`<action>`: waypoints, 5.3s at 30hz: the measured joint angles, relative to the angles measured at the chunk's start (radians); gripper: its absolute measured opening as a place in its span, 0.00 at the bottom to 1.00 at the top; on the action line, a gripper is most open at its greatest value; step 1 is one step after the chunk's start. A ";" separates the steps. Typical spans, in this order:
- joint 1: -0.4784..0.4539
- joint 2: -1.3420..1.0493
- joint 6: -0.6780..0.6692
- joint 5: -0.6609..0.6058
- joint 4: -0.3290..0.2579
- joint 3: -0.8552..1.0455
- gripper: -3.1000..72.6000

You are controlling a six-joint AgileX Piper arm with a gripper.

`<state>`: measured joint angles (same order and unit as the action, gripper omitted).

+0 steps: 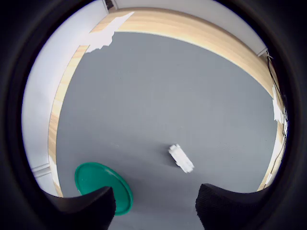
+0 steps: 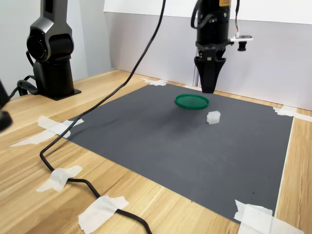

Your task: Grasp a white terminal and put it on the green lid.

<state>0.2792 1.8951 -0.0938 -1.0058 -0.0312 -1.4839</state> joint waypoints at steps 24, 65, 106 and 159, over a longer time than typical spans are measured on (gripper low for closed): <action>-0.037 0.053 0.016 0.056 0.031 -0.001 0.98; -0.055 0.140 -0.075 0.133 -0.009 -0.013 0.78; 0.143 -0.019 -0.200 0.005 -0.080 0.130 0.32; 0.143 -0.378 -0.268 0.104 0.038 0.486 0.82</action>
<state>0.4220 1.5174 -0.3621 -0.9022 0.0067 -0.9981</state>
